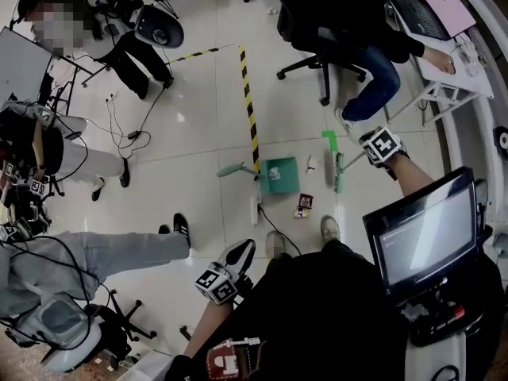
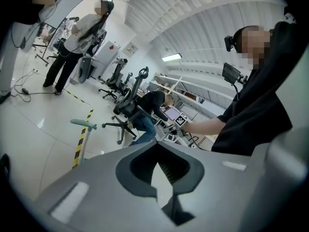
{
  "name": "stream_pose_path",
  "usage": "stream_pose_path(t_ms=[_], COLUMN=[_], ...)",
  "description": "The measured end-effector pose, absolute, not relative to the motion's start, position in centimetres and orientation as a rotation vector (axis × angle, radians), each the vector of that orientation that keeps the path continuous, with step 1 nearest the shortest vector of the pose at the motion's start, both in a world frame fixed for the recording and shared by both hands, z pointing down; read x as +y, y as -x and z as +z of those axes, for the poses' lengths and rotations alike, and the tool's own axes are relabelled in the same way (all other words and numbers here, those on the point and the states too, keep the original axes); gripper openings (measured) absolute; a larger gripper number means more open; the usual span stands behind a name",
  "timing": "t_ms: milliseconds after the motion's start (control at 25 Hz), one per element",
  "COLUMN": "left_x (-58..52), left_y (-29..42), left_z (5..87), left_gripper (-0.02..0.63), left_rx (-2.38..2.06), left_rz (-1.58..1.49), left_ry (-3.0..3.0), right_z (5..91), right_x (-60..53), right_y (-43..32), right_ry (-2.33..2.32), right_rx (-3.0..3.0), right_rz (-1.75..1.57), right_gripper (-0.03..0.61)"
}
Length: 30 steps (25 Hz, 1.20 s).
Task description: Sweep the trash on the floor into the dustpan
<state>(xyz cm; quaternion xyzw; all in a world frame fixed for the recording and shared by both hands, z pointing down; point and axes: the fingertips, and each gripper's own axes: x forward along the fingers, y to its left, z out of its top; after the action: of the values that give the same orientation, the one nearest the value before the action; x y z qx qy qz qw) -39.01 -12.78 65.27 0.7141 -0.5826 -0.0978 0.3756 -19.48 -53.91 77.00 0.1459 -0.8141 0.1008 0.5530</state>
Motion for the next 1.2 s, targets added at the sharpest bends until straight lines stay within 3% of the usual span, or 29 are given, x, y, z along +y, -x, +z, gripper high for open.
stream_pose_path(t_ms=[400,760,1200], left_x=[-5.9,-4.5,-6.3], left_y=[42.1,43.3,45.6], left_z=[68.4,70.0,68.9], left_gripper=[-0.002,-0.002,-0.002], left_rx=[-1.564,-1.578,-1.553], left_rz=[-0.254,-0.295,-0.326], left_ry=[-1.615,-1.541,-1.645], right_z=[86.4,88.5,81.8], right_x=[-52.5,-48.6,-47.1], right_y=[30.1,38.4,33.7], right_ry=[-0.241,-0.157,-0.126], right_rx=[-1.857,-1.98,-2.033], right_rz=[0.183,0.27,0.253], right_gripper=[0.018,0.017,0.017])
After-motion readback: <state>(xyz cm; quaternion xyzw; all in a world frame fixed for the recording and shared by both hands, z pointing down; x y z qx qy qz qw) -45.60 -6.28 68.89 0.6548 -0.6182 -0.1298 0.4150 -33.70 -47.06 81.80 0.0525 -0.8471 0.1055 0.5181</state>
